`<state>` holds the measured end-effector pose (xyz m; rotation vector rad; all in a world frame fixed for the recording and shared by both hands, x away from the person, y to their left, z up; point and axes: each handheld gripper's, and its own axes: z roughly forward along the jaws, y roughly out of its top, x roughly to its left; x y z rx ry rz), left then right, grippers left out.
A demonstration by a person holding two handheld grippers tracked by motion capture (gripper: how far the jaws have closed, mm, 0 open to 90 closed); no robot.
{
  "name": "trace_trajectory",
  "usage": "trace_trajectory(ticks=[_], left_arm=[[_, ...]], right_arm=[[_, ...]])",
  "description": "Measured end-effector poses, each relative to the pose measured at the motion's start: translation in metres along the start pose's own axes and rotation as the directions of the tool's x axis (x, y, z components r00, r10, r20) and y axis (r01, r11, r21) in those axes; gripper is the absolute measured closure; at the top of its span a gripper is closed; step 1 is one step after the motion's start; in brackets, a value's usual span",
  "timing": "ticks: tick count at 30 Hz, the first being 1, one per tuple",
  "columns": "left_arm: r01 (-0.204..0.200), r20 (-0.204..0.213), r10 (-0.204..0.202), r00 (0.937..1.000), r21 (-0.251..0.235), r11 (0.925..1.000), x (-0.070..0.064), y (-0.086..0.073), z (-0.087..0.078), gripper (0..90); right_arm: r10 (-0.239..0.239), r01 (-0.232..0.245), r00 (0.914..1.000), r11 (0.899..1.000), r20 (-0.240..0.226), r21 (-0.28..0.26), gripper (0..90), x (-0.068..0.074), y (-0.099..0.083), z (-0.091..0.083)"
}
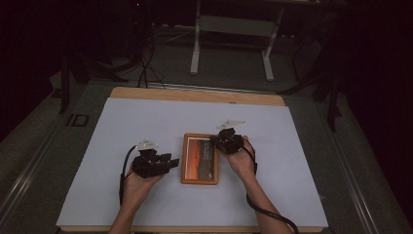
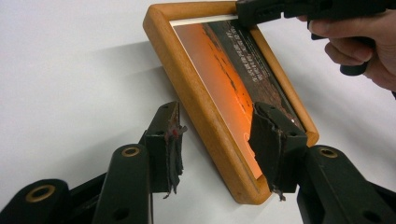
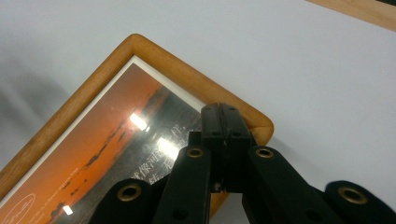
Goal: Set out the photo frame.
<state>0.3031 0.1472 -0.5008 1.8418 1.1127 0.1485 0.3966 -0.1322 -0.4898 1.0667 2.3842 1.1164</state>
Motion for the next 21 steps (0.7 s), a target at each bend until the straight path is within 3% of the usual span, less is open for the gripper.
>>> trace_trajectory(ticks=[21], left_arm=[[0.018,0.013,-0.018,0.9997,-0.002,0.9998,0.001,-0.001,0.0,52.2]], right_arm=[[0.051,-0.052,0.9983,0.999,0.027,0.016,90.0,-0.016,-0.012,0.001]])
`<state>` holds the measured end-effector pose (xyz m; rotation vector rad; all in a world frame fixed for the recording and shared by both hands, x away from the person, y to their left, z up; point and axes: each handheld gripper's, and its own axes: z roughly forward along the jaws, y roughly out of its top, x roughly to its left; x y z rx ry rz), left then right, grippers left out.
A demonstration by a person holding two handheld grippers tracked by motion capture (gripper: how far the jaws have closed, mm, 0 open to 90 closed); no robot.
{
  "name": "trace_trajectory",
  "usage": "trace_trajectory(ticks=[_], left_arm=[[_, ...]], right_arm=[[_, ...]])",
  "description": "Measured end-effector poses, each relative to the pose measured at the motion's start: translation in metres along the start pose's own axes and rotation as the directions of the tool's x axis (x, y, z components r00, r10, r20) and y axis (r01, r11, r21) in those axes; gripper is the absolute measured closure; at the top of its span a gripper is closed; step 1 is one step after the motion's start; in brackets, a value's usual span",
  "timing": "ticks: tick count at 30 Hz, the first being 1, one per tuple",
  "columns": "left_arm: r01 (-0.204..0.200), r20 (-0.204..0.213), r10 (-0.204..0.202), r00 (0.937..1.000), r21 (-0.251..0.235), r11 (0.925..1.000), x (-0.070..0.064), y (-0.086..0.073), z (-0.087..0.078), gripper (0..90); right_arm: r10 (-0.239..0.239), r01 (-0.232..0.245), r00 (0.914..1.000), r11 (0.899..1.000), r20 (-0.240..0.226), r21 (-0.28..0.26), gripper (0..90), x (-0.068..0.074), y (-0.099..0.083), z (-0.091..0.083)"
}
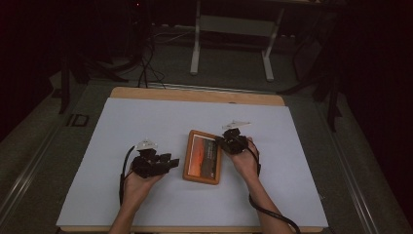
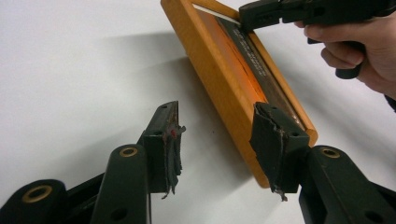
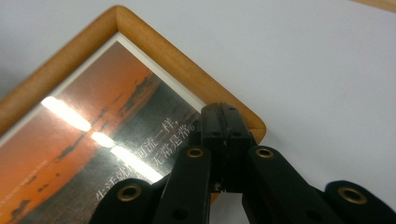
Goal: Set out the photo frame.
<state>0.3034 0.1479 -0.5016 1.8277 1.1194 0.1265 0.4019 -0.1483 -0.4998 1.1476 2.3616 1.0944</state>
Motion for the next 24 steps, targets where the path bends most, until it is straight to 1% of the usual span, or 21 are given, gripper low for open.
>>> trace_trajectory(ticks=[6,8,10,11,12,13,14,16,17,18,19,24], left_arm=[[-0.007,0.014,0.007,0.9999,0.001,1.0,-0.003,0.001,-0.001,52.7],[0.001,0.024,-0.001,0.9997,-0.003,1.0,-0.004,0.001,-0.001,52.6],[0.02,0.05,-0.02,0.9986,-0.01,0.9997,-0.005,0.002,-0.002,51.8],[0.02,0.05,-0.02,0.9986,-0.01,0.9997,-0.005,0.002,-0.002,51.2],[0.031,0.069,-0.03,0.9972,-0.017,0.9994,-0.008,0.002,-0.002,50.5],[0.031,0.069,-0.03,0.9972,-0.017,0.9994,-0.008,0.002,-0.002,49.8],[0.029,0.082,-0.027,0.9962,-0.018,0.9994,-0.012,0.002,-0.001,48.8],[0.029,0.082,-0.027,0.9962,-0.018,0.9994,-0.012,0.002,-0.001,47.8],[0.027,0.101,-0.024,0.9945,-0.019,0.9995,-0.017,0.002,0.0,44.4],[0.024,0.106,-0.021,0.9941,-0.019,0.9995,-0.02,0.002,0.001,42.4],[0.018,0.105,-0.017,0.9943,-0.015,0.9997,-0.023,0.002,0.002,42.4],[0.004,0.1,-0.004,0.995,0.001,1.0,-0.039,0.001,0.012,28.4]], right_arm=[[0.016,-0.016,0.9998,1.0,0.009,0.004,90.0,-0.005,-0.006,0.003],[0.018,-0.018,0.9998,1.0,0.01,0.012,90.0,-0.007,-0.008,0.004],[0.019,-0.019,0.9996,1.0,0.019,0.025,90.0,-0.008,-0.009,0.006],[0.019,-0.019,0.9996,1.0,0.019,0.025,90.0,-0.008,-0.009,0.006],[-0.017,0.016,0.9991,0.999,0.039,0.046,90.0,-0.006,-0.01,0.007],[-0.019,0.017,0.9991,0.999,0.038,0.044,90.0,-0.006,-0.01,0.007],[-0.019,0.017,0.9992,0.999,0.035,0.045,90.0,-0.006,-0.01,0.006],[-0.023,0.021,0.9991,0.999,0.037,0.048,90.0,-0.005,-0.009,0.006],[-0.029,0.027,0.9985,0.998,0.046,0.051,90.0,-0.005,-0.01,0.007],[-0.022,0.02,0.9989,0.999,0.043,0.049,90.0,-0.005,-0.01,0.007],[-0.022,0.02,0.9989,0.999,0.043,0.049,90.0,-0.005,-0.01,0.007],[-0.018,0.016,0.9989,0.999,0.043,0.048,90.0,-0.006,-0.01,0.007]])
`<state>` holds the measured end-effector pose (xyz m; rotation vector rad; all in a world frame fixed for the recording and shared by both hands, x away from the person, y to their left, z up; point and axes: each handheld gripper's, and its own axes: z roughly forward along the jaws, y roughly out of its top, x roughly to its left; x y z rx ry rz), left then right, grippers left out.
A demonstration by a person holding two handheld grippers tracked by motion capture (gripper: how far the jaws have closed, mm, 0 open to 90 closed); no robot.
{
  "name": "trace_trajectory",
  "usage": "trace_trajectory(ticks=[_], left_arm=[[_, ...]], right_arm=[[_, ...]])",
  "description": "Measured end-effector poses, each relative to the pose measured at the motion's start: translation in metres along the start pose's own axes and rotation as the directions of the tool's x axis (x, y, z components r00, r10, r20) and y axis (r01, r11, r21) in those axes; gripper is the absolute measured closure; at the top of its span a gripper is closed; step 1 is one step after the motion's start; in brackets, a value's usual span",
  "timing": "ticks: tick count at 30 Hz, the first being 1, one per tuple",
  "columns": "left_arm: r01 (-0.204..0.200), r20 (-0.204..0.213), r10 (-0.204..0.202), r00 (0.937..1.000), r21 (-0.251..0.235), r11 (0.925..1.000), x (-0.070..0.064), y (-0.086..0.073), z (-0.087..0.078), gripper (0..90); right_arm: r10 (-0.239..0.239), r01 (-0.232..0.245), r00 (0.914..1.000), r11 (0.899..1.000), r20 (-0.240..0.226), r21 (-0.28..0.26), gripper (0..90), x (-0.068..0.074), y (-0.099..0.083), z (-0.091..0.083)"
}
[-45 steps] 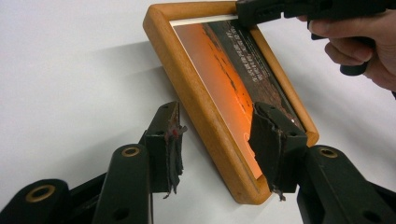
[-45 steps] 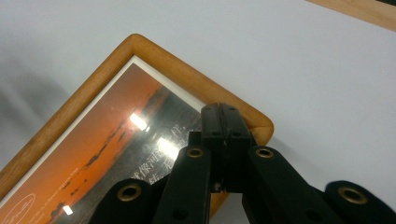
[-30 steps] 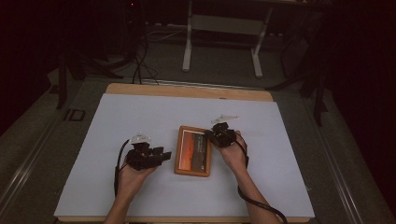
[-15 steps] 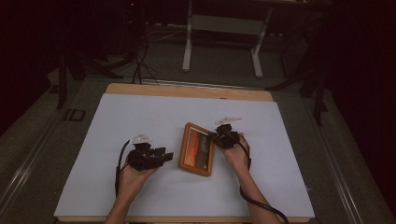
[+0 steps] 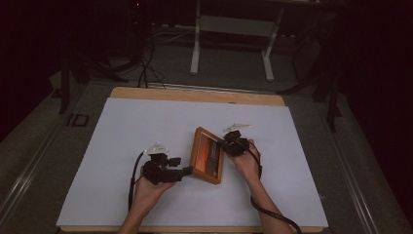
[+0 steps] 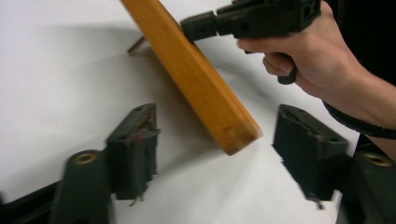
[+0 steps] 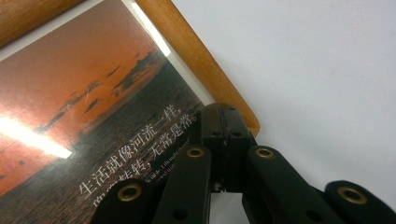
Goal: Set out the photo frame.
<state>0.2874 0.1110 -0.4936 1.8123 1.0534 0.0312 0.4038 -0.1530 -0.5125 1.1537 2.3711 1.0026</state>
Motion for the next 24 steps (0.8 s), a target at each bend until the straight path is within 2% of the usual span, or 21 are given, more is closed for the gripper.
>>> trace_trajectory(ticks=[4,6,9,11,13,16,19,23,24], left_arm=[[-0.007,-0.005,0.007,1.0,0.018,0.9998,-0.007,-0.001,0.008,24.0],[-0.007,-0.013,0.007,0.9999,0.04,0.9992,-0.011,-0.002,0.018,24.1],[0.007,-0.001,-0.007,1.0,0.038,0.9993,-0.01,-0.002,0.022,27.3],[0.042,0.002,-0.042,0.9991,0.024,0.9988,-0.009,-0.002,0.026,28.9],[0.055,-0.002,-0.055,0.9985,0.026,0.9981,-0.009,-0.002,0.03,29.1],[0.07,0.0,-0.07,0.9975,0.029,0.9971,-0.006,-0.002,0.035,32.7],[0.091,0.028,-0.092,0.9954,0.034,0.9953,-0.003,0.0,0.04,41.2],[0.107,0.011,-0.107,0.9942,0.042,0.9934,-0.002,0.002,0.047,48.9],[0.115,0.019,-0.116,0.993,0.042,0.9924,-0.001,0.002,0.048,50.2]], right_arm=[[0.002,-0.002,1.0,1.0,-0.002,0.002,90.0,0.0,0.0,0.0],[0.006,-0.006,1.0,1.0,-0.004,-0.003,90.0,0.0,0.0,0.0],[0.009,-0.009,1.0,1.0,-0.004,-0.005,90.0,-0.001,-0.001,0.0],[0.013,-0.013,0.9999,1.0,-0.004,-0.007,90.0,-0.001,-0.001,0.0],[0.02,-0.02,0.9998,1.0,-0.005,-0.012,90.0,-0.001,-0.001,0.0],[0.024,-0.024,0.9997,1.0,-0.005,-0.014,90.0,-0.001,-0.002,0.0],[0.024,-0.024,0.9997,1.0,-0.005,-0.012,90.0,-0.001,-0.002,0.0],[0.025,-0.025,0.9997,1.0,-0.004,-0.011,90.0,-0.001,-0.002,0.0],[0.025,-0.025,0.9997,1.0,-0.004,-0.011,90.0,-0.001,-0.002,0.0]])
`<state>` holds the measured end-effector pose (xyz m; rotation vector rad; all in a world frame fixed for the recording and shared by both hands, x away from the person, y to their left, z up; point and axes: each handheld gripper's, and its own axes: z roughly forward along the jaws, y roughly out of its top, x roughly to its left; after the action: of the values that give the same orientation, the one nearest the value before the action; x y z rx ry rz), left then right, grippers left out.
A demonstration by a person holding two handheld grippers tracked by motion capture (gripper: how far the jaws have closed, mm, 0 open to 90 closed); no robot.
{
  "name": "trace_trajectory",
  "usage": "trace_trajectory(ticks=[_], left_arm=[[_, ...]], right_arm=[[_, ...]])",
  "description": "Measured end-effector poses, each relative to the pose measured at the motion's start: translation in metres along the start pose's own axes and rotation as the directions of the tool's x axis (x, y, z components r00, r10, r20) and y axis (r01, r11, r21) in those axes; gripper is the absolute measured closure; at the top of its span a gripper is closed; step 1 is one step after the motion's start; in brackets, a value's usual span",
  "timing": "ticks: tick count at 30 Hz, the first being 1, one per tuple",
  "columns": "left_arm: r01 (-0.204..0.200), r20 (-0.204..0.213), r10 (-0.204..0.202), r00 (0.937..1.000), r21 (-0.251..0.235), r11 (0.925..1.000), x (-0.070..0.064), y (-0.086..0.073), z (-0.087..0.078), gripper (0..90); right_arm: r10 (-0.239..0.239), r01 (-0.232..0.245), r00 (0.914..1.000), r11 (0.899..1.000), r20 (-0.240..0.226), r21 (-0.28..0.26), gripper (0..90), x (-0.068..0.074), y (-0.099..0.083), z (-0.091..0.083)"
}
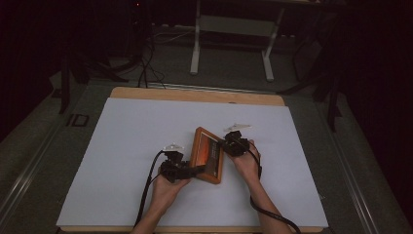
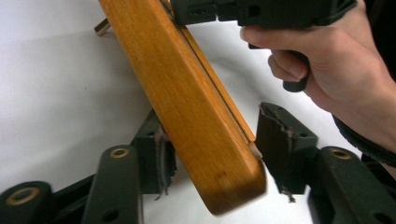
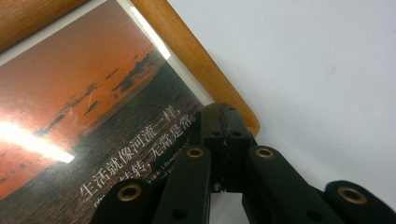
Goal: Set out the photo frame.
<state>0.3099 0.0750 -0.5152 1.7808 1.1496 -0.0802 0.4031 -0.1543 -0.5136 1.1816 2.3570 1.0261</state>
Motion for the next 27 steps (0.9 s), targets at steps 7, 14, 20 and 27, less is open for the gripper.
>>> trace_trajectory(ticks=[7,14,20,27], left_arm=[[0.019,-0.003,-0.019,0.9998,0.004,0.9998,-0.001,0.0,0.001,52.3],[0.034,0.0,-0.034,0.9994,-0.01,0.9994,-0.003,0.002,0.002,56.1],[0.015,-0.017,-0.015,0.9997,-0.012,0.9998,-0.008,0.004,0.003,58.0],[-0.027,-0.038,0.026,0.9989,-0.008,0.9996,-0.016,0.008,0.005,58.7]], right_arm=[[-0.011,0.011,0.9999,1.0,0.002,0.013,90.0,0.0,0.002,0.0],[-0.03,0.03,0.9994,0.999,0.014,0.025,90.0,-0.005,0.001,-0.005],[-0.033,0.033,0.9994,0.999,0.007,0.01,87.5,-0.013,-0.006,-0.022],[-0.055,0.055,0.9983,0.998,-0.018,-0.017,83.0,-0.018,-0.01,-0.049]])
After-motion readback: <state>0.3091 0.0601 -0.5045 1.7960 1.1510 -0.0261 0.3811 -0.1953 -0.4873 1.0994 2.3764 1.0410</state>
